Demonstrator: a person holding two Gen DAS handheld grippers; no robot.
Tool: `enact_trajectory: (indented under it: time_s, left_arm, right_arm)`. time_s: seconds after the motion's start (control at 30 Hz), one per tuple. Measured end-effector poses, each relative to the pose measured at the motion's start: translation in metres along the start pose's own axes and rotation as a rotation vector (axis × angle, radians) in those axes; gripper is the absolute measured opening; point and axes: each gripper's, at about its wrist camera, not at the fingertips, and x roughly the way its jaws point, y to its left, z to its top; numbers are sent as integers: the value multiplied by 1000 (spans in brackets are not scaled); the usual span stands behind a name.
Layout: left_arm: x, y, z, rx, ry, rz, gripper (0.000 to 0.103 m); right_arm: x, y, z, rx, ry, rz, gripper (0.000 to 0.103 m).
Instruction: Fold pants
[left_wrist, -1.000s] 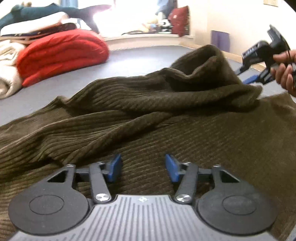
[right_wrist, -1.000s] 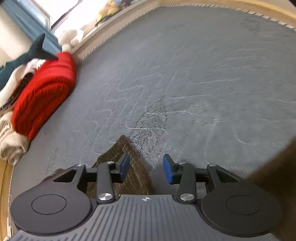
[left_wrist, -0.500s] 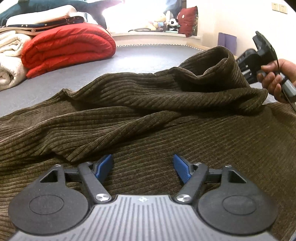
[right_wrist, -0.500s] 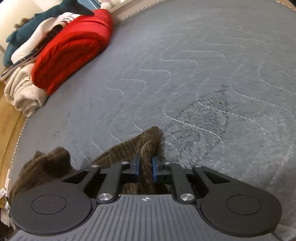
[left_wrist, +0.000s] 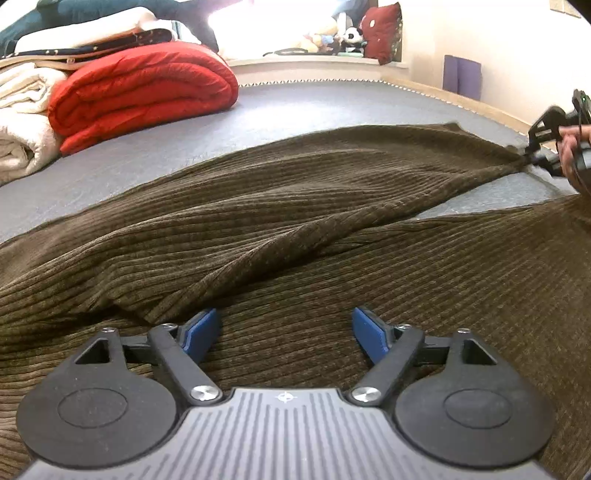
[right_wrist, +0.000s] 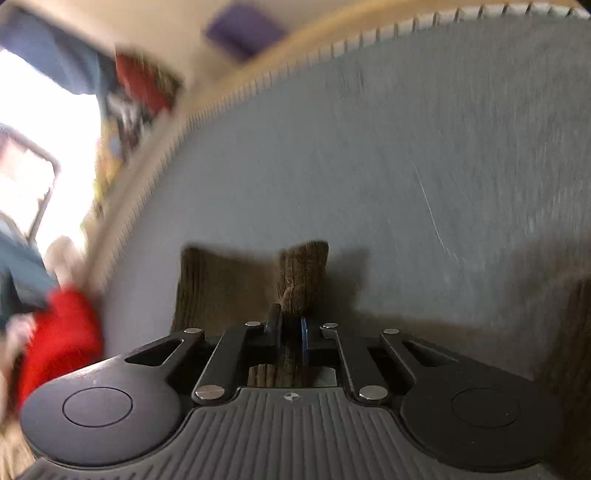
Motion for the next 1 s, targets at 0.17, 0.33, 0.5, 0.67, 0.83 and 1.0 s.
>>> enact_trajectory:
  time_s: [0.17,0.33,0.5,0.67,0.83,1.0]
  left_arm:
    - [0,-8,22,45,68,19,84]
    - [-5,-22,43,158,-13,29,84]
    - [23,-16,53,209,81,78,57]
    - [30,4,61,241,158,55,14]
    - [22,48,52,226,198,102,10]
    - [11,49,47,299,209,50,8]
  right_arm:
    - [0,-1,-5,-31,19,-2,24]
    - [1,-11,2,44,30,39,25]
    - [8,-7,5,39,28,47,26]
    - [13,-3,9,20,24,55,16]
    - [5,1,17,3,-31,46,8]
    - [-15,-1,11,32,-66,-135,7]
